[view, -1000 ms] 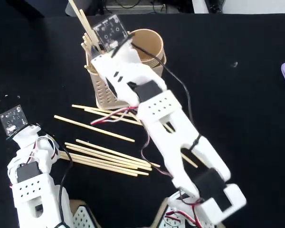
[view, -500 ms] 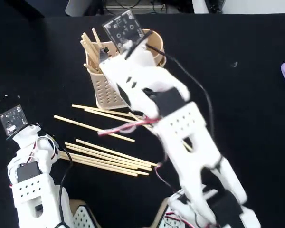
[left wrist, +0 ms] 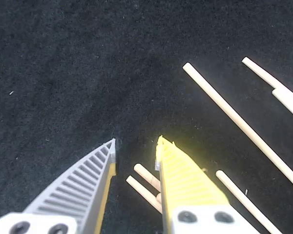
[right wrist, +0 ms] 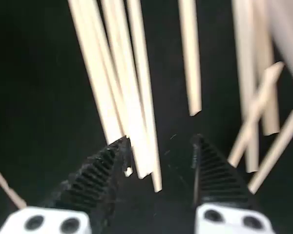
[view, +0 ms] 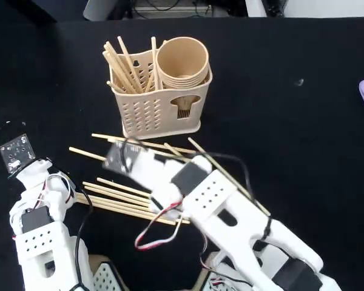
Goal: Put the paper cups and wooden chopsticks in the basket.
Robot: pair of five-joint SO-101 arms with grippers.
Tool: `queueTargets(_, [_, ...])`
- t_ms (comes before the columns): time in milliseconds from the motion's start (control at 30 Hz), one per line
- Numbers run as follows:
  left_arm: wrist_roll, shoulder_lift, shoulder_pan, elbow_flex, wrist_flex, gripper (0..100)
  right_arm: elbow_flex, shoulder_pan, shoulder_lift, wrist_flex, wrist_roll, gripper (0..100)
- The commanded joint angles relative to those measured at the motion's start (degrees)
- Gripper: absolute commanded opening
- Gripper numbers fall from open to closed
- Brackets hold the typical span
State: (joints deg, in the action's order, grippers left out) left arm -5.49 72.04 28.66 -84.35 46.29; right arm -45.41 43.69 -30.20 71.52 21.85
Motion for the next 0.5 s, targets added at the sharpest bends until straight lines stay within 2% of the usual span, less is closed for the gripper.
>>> queueTargets(0, [-0.44, 0.53, -0.75, 0.40, -0.53, 15, -7.60, 2.11, 0.66, -2.02, 3.87, 21.7])
queueTargets(200, [-0.44, 0.53, -0.75, 0.40, -0.53, 15, -15.08, -0.97, 1.80, -7.38, 6.86, 20.1])
queueTargets(367, [-0.44, 0.53, -0.75, 0.40, -0.53, 15, -16.31, -9.67, 1.80, -11.87, 11.96, 19.6])
queueTargets(467, [-0.44, 0.53, -0.75, 0.40, -0.53, 15, -16.31, -13.98, 1.80, -12.13, 16.79, 13.6])
